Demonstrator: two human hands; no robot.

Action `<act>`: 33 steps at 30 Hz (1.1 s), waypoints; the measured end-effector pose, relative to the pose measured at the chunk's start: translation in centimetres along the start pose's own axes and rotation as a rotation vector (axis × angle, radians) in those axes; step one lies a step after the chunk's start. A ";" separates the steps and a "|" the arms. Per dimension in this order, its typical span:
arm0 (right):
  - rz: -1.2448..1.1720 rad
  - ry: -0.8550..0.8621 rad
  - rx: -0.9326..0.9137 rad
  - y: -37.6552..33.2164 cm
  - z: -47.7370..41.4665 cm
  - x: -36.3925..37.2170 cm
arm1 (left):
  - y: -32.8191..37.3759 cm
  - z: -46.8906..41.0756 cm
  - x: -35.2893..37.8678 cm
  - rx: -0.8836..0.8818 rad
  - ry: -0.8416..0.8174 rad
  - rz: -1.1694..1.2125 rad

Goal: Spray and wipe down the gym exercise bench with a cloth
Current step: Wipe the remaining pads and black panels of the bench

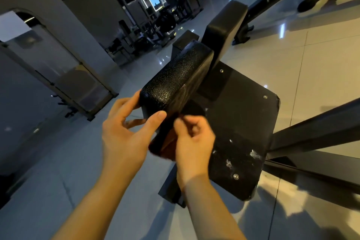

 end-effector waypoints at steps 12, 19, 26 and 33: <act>0.100 -0.078 0.123 3.9 1.4 0.9 | -0.2 -0.1 0.0 0.001 0.012 -0.003; 0.000 0.079 -0.122 -1.1 -1.3 -0.1 | -0.2 0.0 0.0 0.004 0.006 -0.007; -0.020 0.010 0.325 6.8 1.1 1.5 | -0.3 0.0 0.0 -0.008 0.011 0.003; -0.285 0.195 -0.058 -2.7 -5.2 -1.1 | -0.6 0.0 -0.2 0.009 0.009 -0.004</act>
Point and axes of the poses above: each hand's wrist, its own z-axis away from the middle knuckle, its own x-axis out of the palm, y = z × x, the point moved 7 cm from there along -z, towards the middle knuckle, and after that the axes turned 8 degrees about -x, right-handed, at the moved point
